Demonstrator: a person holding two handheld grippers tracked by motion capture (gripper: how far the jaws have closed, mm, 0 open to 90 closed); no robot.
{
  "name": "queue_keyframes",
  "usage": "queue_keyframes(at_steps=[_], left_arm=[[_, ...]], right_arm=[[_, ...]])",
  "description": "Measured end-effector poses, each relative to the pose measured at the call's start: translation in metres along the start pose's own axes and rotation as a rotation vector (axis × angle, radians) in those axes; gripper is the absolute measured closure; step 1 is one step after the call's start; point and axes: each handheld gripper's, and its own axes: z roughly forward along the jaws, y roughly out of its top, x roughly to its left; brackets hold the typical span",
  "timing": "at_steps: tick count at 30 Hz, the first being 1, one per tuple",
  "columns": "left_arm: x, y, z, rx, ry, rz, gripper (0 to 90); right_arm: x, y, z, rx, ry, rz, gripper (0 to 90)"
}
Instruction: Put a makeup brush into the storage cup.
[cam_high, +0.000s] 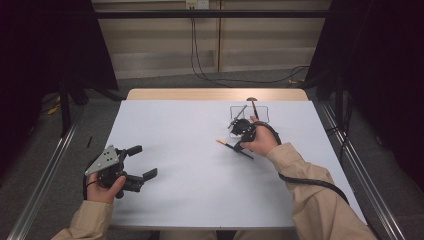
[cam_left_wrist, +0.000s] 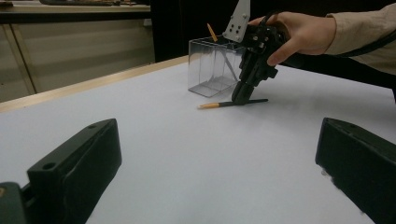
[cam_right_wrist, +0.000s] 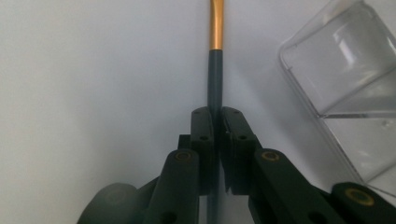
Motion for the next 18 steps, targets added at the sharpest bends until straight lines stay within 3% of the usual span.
queue_keyframes(at_steps=[18], left_arm=[[0.0002,-0.0007,0.0004,-0.004,-0.007,-0.007,0.9]], right_arm=[[-0.0012,0.0079,0.0027,0.015,0.023,0.002,78.9]])
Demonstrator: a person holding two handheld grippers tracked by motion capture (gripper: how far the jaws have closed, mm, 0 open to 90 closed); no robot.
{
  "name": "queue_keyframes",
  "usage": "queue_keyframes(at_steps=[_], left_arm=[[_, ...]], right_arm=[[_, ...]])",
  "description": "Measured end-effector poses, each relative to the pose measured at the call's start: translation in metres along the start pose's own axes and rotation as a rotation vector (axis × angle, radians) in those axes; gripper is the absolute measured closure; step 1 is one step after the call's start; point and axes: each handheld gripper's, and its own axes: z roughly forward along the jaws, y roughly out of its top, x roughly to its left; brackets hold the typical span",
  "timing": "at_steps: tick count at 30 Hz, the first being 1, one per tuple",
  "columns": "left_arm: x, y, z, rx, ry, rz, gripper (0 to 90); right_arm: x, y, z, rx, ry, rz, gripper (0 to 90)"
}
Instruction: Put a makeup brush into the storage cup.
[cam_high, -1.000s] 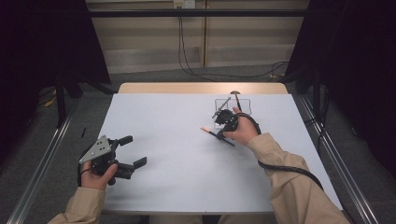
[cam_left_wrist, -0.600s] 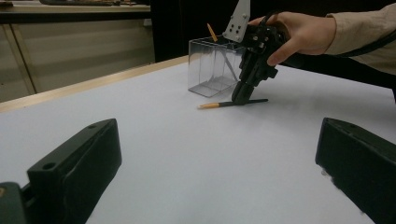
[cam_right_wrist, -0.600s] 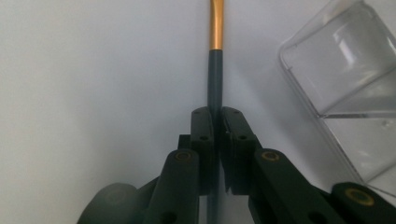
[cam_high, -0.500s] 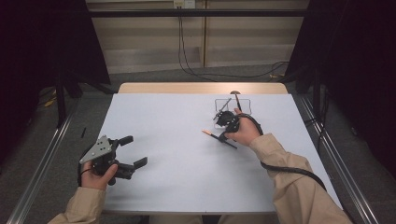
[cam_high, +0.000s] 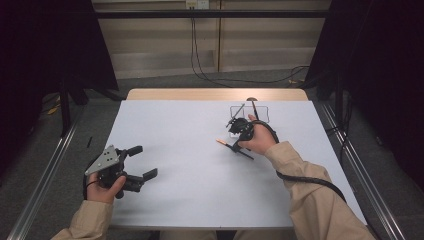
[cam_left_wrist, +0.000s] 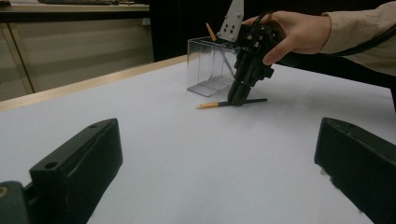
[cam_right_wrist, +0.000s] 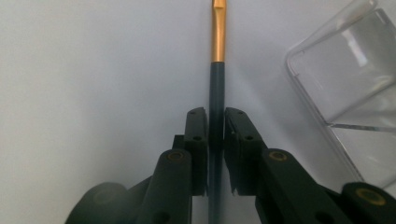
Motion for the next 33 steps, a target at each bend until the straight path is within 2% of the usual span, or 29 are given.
queue_keyframes(at_steps=[8,9,11,15,18,23,26,29,33], left_arm=[[0.000,0.000,0.001,-0.003,-0.001,-0.004,0.9],[0.000,0.000,0.001,-0.001,0.000,-0.007,0.9],[0.000,0.000,0.001,0.001,-0.001,-0.006,0.9],[0.000,0.000,0.001,0.001,0.000,-0.004,0.9],[0.000,0.000,0.001,0.002,0.001,-0.004,0.9],[0.000,0.000,0.001,0.006,0.004,-0.003,0.9],[0.000,0.000,0.001,0.006,0.004,-0.002,0.9],[0.000,0.000,0.001,0.005,0.005,-0.002,0.9],[0.000,0.000,0.001,0.007,0.005,-0.002,0.9]], right_arm=[[0.001,0.007,0.001,0.046,-0.019,-0.026,80.0],[0.002,0.008,0.002,0.062,-0.026,-0.052,80.5],[0.002,0.009,0.002,0.070,-0.033,-0.061,81.0],[0.005,0.012,0.003,0.087,-0.043,-0.066,82.7],[0.005,0.011,0.002,0.084,-0.045,-0.064,83.7],[0.004,0.006,0.001,0.045,-0.035,-0.034,83.7],[0.004,0.006,0.001,0.042,-0.044,-0.043,83.7],[0.005,0.004,0.001,0.031,-0.041,-0.032,83.8],[0.003,0.000,0.001,-0.002,-0.029,-0.019,83.8]])
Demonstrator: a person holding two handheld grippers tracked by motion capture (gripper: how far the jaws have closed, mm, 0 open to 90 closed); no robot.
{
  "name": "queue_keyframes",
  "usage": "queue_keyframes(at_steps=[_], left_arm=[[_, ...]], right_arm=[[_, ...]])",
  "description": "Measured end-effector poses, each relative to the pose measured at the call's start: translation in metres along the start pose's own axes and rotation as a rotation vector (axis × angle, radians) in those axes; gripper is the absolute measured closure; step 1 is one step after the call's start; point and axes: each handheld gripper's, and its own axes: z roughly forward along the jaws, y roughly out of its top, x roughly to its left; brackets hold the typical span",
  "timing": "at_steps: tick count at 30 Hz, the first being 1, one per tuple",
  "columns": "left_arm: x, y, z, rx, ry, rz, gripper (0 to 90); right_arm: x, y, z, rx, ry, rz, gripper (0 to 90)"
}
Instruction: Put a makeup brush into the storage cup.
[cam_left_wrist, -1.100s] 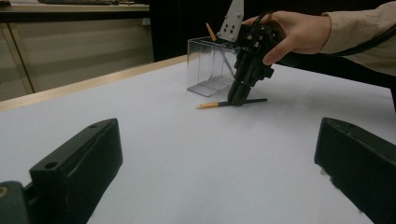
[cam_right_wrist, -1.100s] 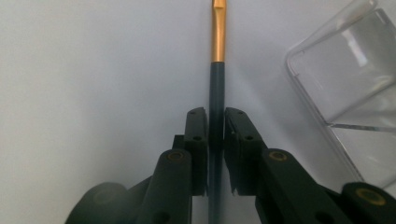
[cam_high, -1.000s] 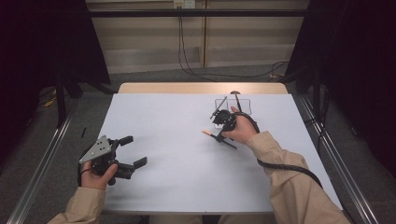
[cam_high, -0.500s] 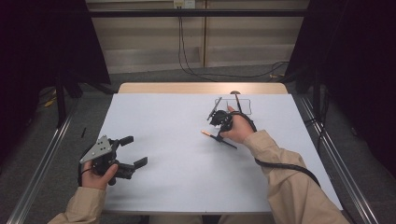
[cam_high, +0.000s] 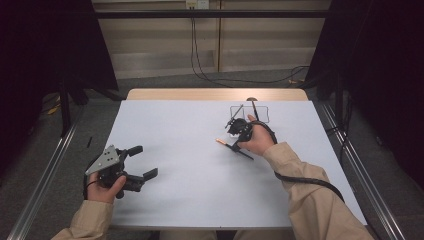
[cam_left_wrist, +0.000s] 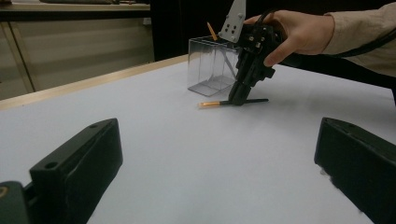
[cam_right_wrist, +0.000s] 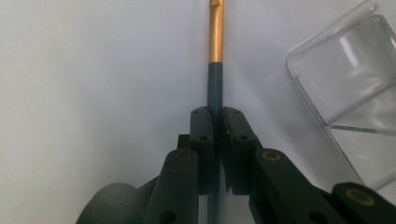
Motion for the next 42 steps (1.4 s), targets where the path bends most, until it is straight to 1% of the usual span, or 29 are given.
queue_keyframes(at_steps=[2,3,4,5,6,7,9,11,16,17,18,19,20,22,23,24,25,30,31,32,35,36,37,38,40,41,42], left_arm=[[0.000,0.000,0.000,0.000,-0.001,0.000,0.9],[0.000,0.000,0.000,-0.001,-0.001,0.000,0.9],[0.000,0.000,0.000,-0.001,-0.001,0.000,0.9],[0.000,0.000,0.000,-0.001,-0.001,-0.002,0.9],[0.000,0.000,0.000,-0.002,0.000,-0.002,0.9],[0.000,0.000,0.000,-0.002,0.001,0.000,0.9],[0.000,0.000,0.000,-0.002,0.001,0.001,0.9],[0.000,0.001,0.000,-0.003,0.000,0.002,0.9],[0.000,0.000,0.000,-0.002,0.001,0.000,0.9],[0.000,0.000,0.000,-0.001,0.001,0.001,0.9],[0.000,0.000,0.001,-0.001,0.002,0.001,0.9],[0.000,0.000,0.001,-0.002,0.001,0.001,0.9],[0.000,0.000,0.001,-0.002,0.002,0.000,0.8],[0.000,0.000,0.001,-0.002,0.003,0.001,0.8],[0.000,0.000,0.001,-0.002,0.003,0.001,0.8],[0.000,0.000,0.000,-0.002,0.004,-0.001,0.8],[0.000,0.000,0.000,-0.003,0.004,-0.001,0.8],[0.000,0.000,0.000,-0.005,0.005,-0.001,0.6],[0.000,0.000,0.000,-0.005,0.005,-0.001,0.6],[0.000,0.000,0.001,-0.005,0.004,0.000,0.6],[0.000,0.000,0.001,-0.005,0.005,-0.001,0.6],[0.000,0.000,0.001,-0.005,0.004,-0.002,0.6],[0.000,0.000,0.001,-0.005,0.004,-0.002,0.6],[0.000,0.000,0.001,-0.006,0.004,-0.001,0.6],[0.000,0.000,0.001,-0.007,0.004,-0.002,0.6],[0.000,0.000,0.001,-0.006,0.004,-0.001,0.6],[0.000,0.000,0.001,-0.006,0.004,-0.002,0.6]], right_arm=[[-0.001,-0.002,-0.001,-0.009,0.003,0.004,83.8],[-0.001,-0.002,-0.001,-0.013,0.005,0.014,83.8],[-0.001,-0.004,-0.003,-0.038,0.004,0.022,83.8],[-0.001,-0.004,-0.003,-0.038,0.004,0.022,83.8],[-0.002,-0.004,-0.004,-0.051,0.002,0.025,83.8],[-0.003,-0.006,-0.007,-0.077,0.008,0.031,83.8],[-0.003,-0.006,-0.008,-0.086,0.005,0.034,83.8],[-0.004,-0.008,-0.010,-0.107,0.009,0.051,83.8],[-0.005,-0.012,-0.014,-0.151,0.013,0.062,83.8],[-0.005,-0.014,-0.015,-0.173,0.013,0.068,83.8],[-0.005,-0.014,-0.015,-0.173,0.013,0.068,83.8],[-0.005,-0.014,-0.016,-0.184,0.014,0.067,83.8],[-0.004,-0.015,-0.019,-0.212,0.014,0.070,83.8],[-0.004,-0.016,-0.021,-0.236,0.015,0.063,83.8],[-0.004,-0.016,-0.021,-0.236,0.015,0.063,83.8],[-0.004,-0.018,-0.022,-0.261,0.023,0.062,83.8],[-0.004,-0.018,-0.022,-0.261,0.023,0.062,83.8],[-0.003,-0.021,-0.026,-0.321,0.018,0.069,83.8],[-0.003,-0.021,-0.026,-0.335,0.019,0.066,83.8],[-0.002,-0.022,-0.028,-0.364,0.020,0.071,83.8],[-0.002,-0.023,-0.029,-0.384,0.023,0.073,83.8],[-0.001,-0.023,-0.030,-0.402,0.020,0.074,83.8],[-0.001,-0.023,-0.030,-0.402,0.020,0.074,83.8],[-0.001,-0.023,-0.031,-0.425,0.016,0.079,83.8],[0.000,-0.023,-0.032,-0.435,0.013,0.078,83.8],[0.000,-0.024,-0.032,-0.458,0.006,0.083,83.8],[0.000,-0.024,-0.032,-0.458,0.006,0.083,83.8]])
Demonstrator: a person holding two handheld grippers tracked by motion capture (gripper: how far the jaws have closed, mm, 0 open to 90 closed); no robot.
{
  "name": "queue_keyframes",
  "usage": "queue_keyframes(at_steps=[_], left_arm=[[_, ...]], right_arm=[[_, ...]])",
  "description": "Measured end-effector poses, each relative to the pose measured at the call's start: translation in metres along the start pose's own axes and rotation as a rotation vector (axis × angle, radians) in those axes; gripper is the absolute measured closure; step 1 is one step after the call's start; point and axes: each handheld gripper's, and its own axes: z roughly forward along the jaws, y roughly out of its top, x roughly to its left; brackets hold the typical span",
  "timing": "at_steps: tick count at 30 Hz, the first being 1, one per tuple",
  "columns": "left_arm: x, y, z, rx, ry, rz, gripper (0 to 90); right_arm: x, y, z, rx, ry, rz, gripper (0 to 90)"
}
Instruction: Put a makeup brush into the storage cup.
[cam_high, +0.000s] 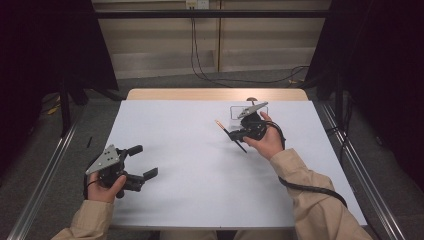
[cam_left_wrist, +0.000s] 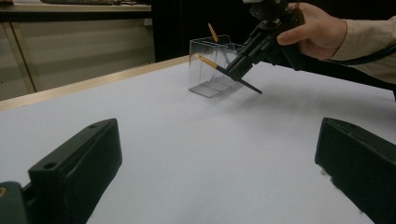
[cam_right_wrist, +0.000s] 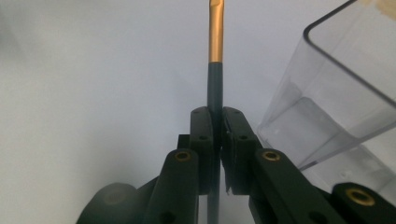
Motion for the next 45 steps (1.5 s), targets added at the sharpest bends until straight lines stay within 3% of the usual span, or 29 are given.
queue_keyframes(at_steps=[15,26,30,38,45], left_arm=[[0.000,-0.001,0.001,0.003,-0.001,-0.002,0.6],[0.000,0.000,0.000,0.002,0.002,0.001,0.6],[0.000,0.000,0.000,0.002,0.001,0.001,0.6],[0.000,0.000,0.000,0.003,0.001,0.001,0.6],[0.000,0.000,0.000,0.003,0.001,0.001,0.6]], right_arm=[[-0.004,-0.005,-0.015,-0.211,-0.009,0.063,83.8],[-0.004,-0.008,-0.023,-0.334,-0.034,0.069,83.8],[-0.004,-0.010,-0.028,-0.410,-0.050,0.074,83.8],[-0.004,-0.010,-0.035,-0.497,-0.057,0.087,83.8],[-0.004,-0.009,-0.038,-0.527,-0.062,0.078,83.8]])
